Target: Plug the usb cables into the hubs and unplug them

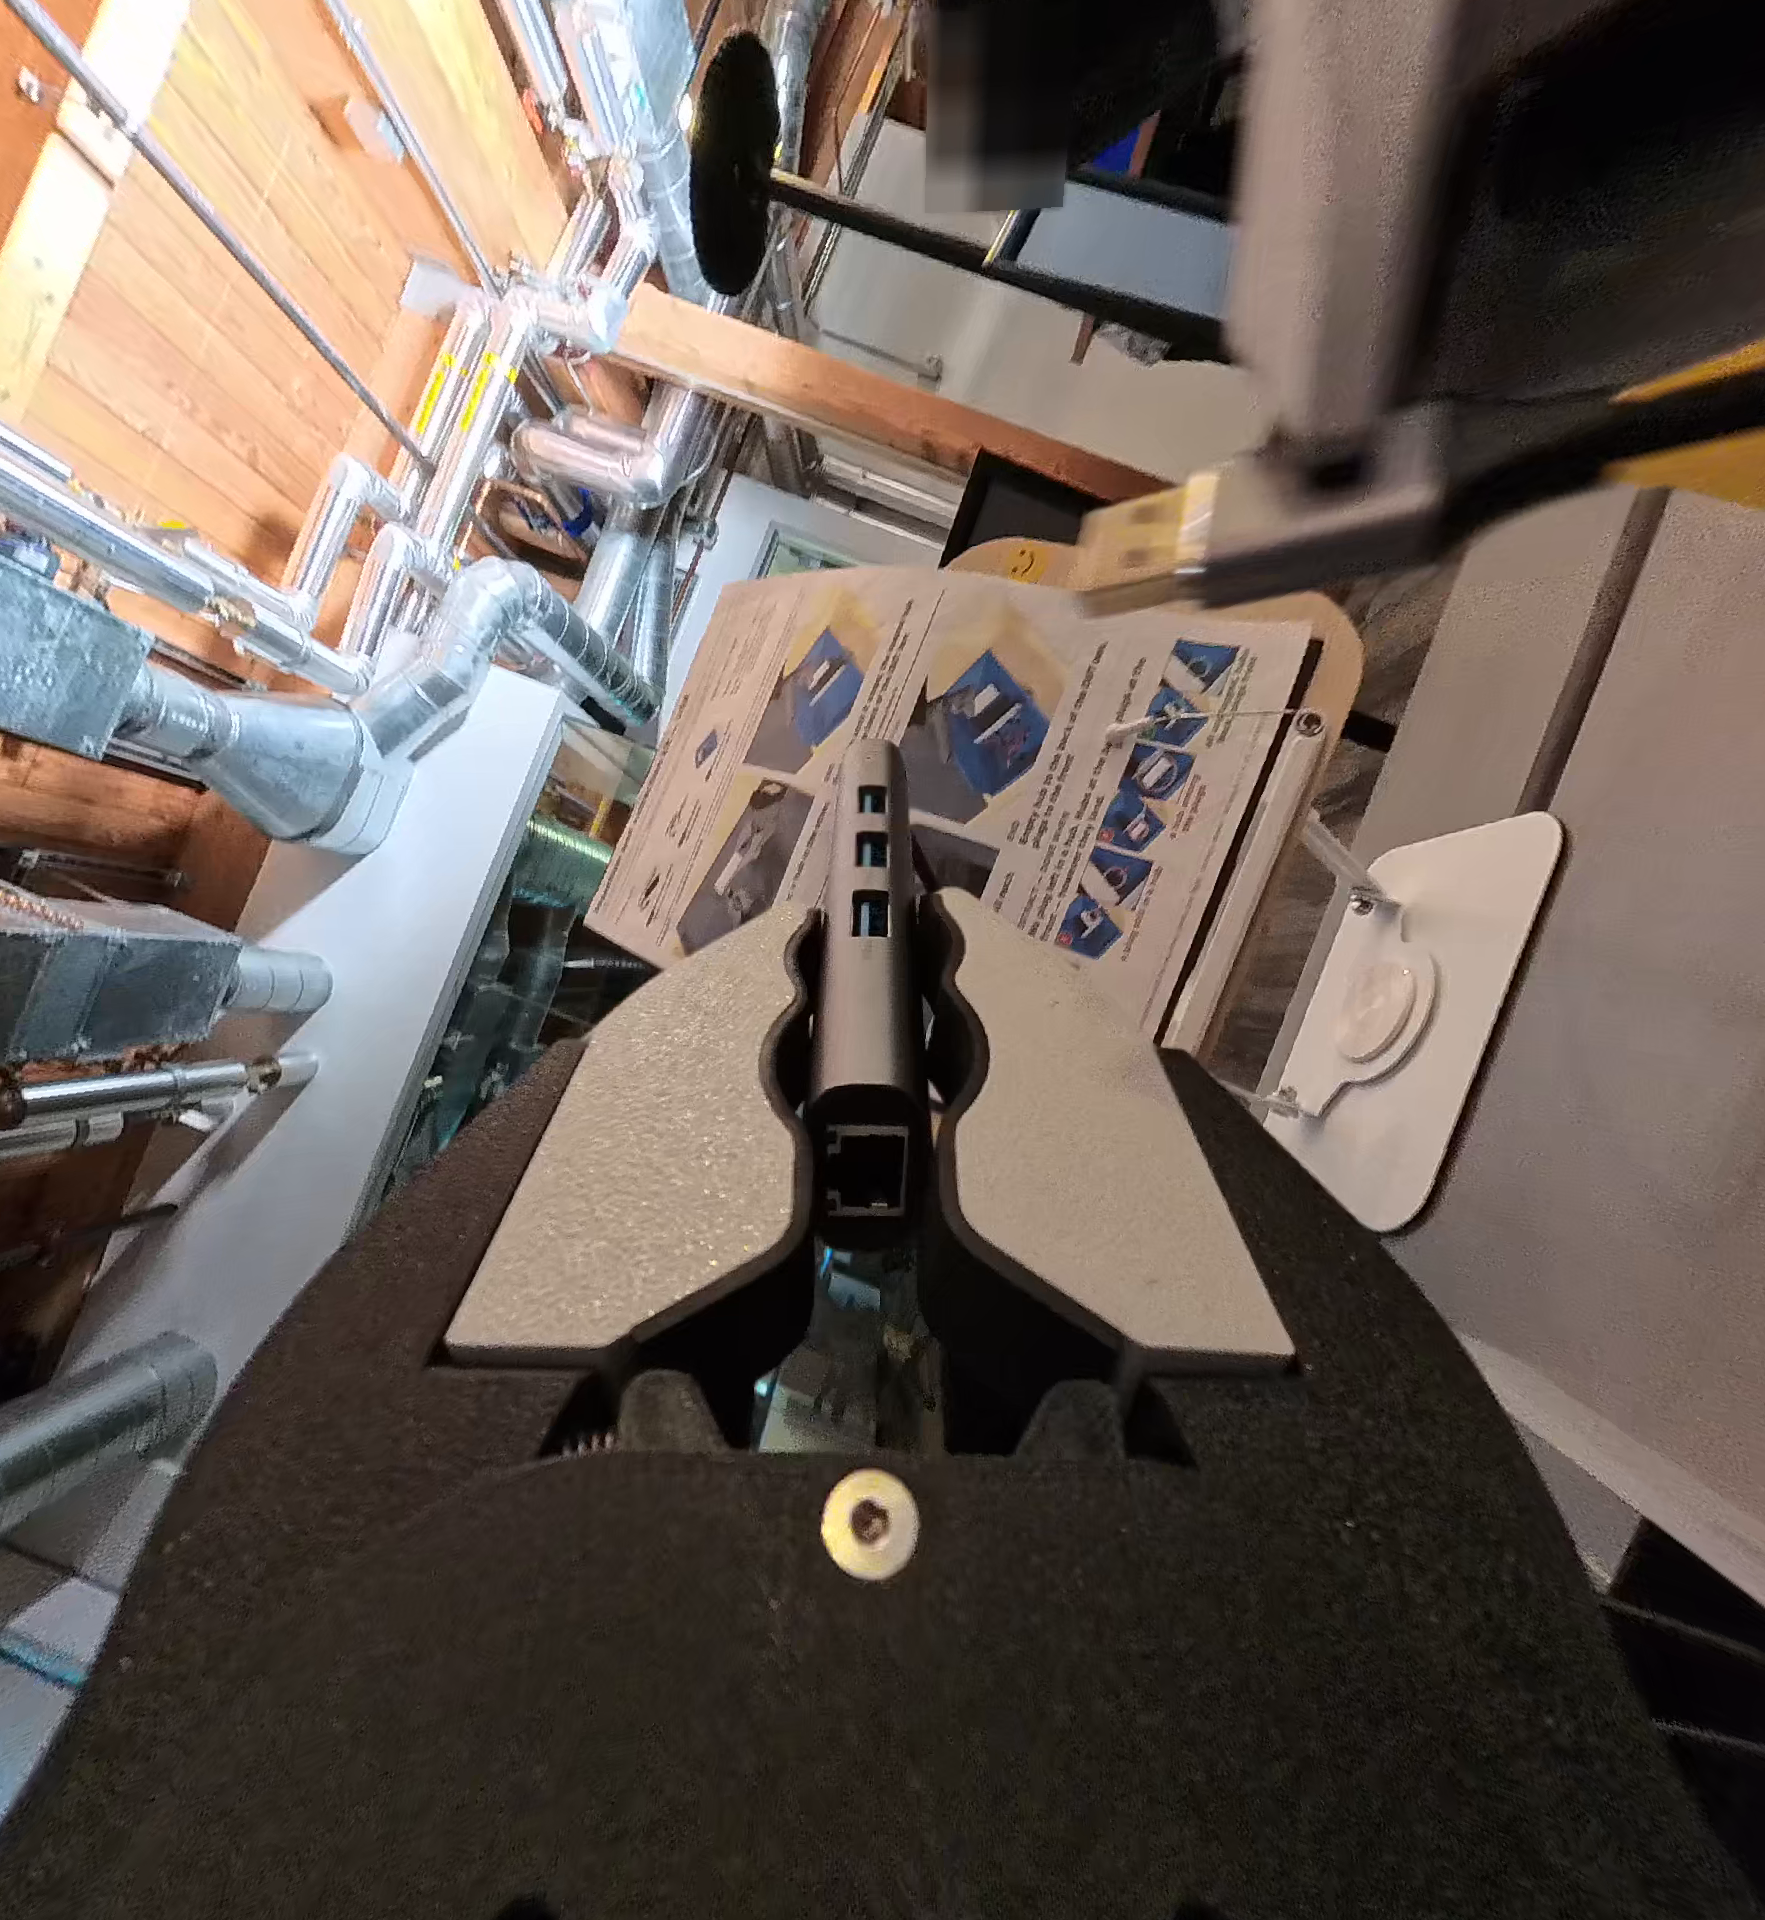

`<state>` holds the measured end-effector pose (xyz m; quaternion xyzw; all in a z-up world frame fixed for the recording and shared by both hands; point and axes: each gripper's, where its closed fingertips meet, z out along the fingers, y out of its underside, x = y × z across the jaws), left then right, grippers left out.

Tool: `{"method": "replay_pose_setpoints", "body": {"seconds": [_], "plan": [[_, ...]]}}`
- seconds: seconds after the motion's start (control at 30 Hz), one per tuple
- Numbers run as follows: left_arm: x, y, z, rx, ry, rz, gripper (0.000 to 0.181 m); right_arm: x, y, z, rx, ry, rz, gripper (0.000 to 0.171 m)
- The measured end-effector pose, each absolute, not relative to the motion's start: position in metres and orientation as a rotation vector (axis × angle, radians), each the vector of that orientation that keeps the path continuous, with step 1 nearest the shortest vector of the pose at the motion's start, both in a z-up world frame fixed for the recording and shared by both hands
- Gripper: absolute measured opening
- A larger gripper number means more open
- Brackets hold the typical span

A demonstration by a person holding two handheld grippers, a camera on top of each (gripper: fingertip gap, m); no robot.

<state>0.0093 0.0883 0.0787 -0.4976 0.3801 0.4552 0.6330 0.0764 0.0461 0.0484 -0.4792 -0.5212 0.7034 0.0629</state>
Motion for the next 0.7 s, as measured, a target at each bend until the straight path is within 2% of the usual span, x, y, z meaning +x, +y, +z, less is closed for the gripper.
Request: {"method": "replay_pose_setpoints", "body": {"seconds": [0.13, 0.7], "plan": [[0.024, 0.086, 0.076, -1.084, 0.918, 1.016, 0.017, 0.083, 0.034, 0.06, -1.493, -1.62, 2.259, 0.009], [0.077, 0.089, 0.042, -0.982, 1.177, 1.034, 0.017, 0.102, 0.056, 0.032, -1.747, -1.561, 2.518, 0.009]]}}
